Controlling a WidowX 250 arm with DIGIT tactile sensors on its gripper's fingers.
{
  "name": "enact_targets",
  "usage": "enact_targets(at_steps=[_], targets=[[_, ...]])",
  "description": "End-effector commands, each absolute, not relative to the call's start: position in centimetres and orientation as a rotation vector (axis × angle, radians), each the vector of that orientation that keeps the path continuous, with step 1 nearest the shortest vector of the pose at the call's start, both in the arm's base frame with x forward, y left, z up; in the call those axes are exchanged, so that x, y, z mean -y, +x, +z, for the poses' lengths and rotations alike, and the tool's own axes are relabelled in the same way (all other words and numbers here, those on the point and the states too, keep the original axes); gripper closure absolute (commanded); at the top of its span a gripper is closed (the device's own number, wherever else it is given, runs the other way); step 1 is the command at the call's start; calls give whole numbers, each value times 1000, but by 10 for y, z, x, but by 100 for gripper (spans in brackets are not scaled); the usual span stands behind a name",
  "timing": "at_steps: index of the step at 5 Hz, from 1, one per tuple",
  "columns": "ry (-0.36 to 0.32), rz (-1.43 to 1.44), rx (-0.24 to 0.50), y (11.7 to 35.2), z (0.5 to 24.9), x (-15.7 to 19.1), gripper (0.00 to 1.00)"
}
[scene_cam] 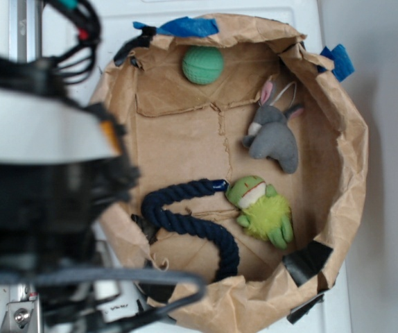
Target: Grab the green ball.
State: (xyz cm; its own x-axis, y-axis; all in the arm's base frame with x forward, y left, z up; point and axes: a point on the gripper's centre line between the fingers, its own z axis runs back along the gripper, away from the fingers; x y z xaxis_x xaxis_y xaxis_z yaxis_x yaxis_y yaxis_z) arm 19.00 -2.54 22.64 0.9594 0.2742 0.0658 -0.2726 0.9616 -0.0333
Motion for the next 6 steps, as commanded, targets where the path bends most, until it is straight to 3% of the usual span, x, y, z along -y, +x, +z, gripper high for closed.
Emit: enact_targets(at_steps=[1,2,5,6], targets=[[-114,766,258,239,216,4,0],[-74,1011,308,242,208,-12,0],[-74,1011,308,242,208,-12,0],[-13,1048,343,255,168,-29,0]])
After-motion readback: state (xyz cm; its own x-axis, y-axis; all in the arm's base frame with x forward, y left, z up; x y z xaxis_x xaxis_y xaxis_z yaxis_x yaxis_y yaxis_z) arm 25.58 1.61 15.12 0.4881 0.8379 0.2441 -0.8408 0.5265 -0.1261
